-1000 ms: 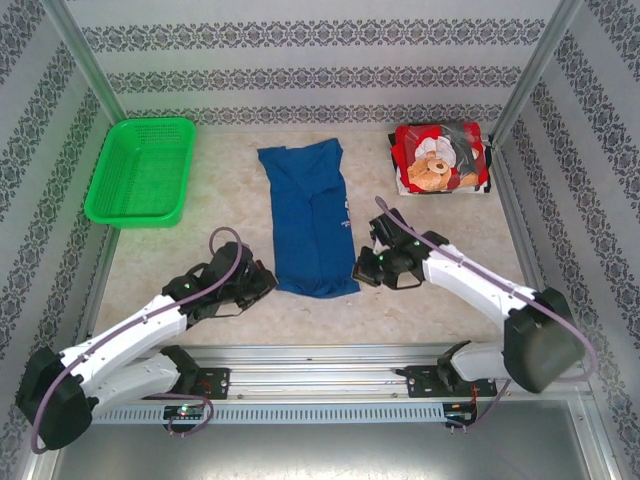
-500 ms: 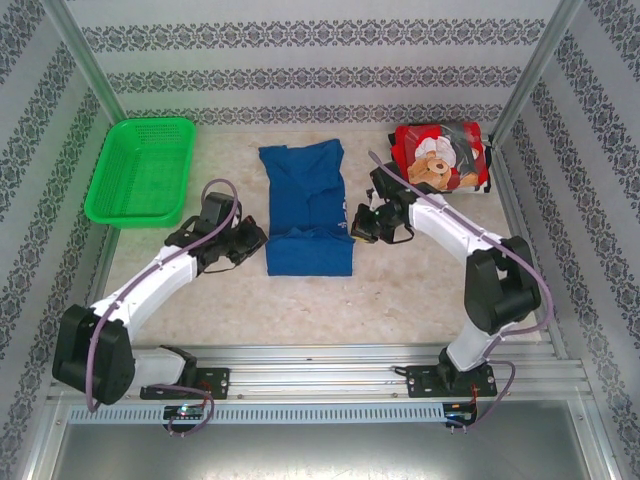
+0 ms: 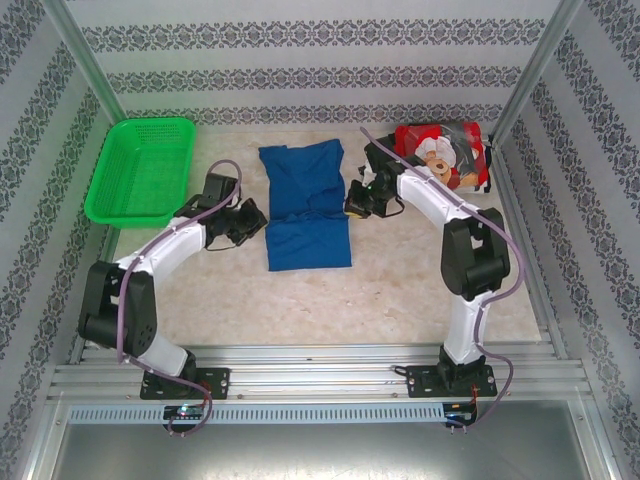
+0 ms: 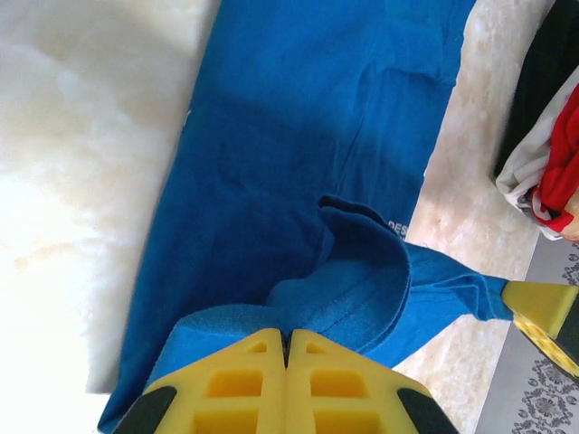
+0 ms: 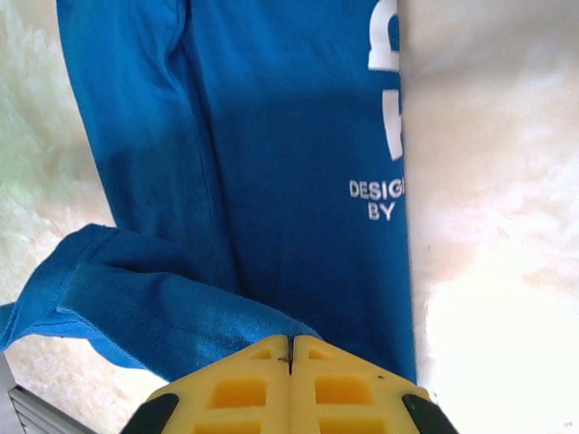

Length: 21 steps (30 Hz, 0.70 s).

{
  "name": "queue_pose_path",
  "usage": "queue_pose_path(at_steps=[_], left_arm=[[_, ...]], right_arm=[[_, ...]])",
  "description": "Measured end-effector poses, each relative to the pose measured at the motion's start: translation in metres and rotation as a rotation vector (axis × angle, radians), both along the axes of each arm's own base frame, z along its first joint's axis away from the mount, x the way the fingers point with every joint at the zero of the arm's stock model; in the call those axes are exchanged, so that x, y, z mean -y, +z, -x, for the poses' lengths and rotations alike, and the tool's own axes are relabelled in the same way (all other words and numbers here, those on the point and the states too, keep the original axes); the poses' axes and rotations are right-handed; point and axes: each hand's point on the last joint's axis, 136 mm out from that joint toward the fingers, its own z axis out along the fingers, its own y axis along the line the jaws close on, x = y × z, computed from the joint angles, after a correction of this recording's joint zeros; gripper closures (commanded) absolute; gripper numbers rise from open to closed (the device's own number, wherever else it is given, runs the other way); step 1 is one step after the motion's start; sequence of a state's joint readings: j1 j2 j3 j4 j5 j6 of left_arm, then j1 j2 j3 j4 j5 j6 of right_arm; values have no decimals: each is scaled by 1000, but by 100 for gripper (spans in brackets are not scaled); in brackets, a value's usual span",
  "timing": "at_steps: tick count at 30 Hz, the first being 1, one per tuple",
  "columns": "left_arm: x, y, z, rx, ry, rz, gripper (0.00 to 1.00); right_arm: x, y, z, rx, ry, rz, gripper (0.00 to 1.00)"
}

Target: Fold and stack the t-shirts

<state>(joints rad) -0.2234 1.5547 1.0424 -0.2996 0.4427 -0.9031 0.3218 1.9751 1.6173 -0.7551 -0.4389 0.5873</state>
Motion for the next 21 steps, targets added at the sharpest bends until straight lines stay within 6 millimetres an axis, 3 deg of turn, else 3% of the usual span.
queue_pose_path(at_steps=[8,21], left_arm=[[2,-15,-28,-12,-16,4,100],[-5,-27,-55,-15,-3,3,100]], right_arm=[[3,-16,-19,-23,-4,12,98],[-1,-26,-45,-23,-9,1,97]])
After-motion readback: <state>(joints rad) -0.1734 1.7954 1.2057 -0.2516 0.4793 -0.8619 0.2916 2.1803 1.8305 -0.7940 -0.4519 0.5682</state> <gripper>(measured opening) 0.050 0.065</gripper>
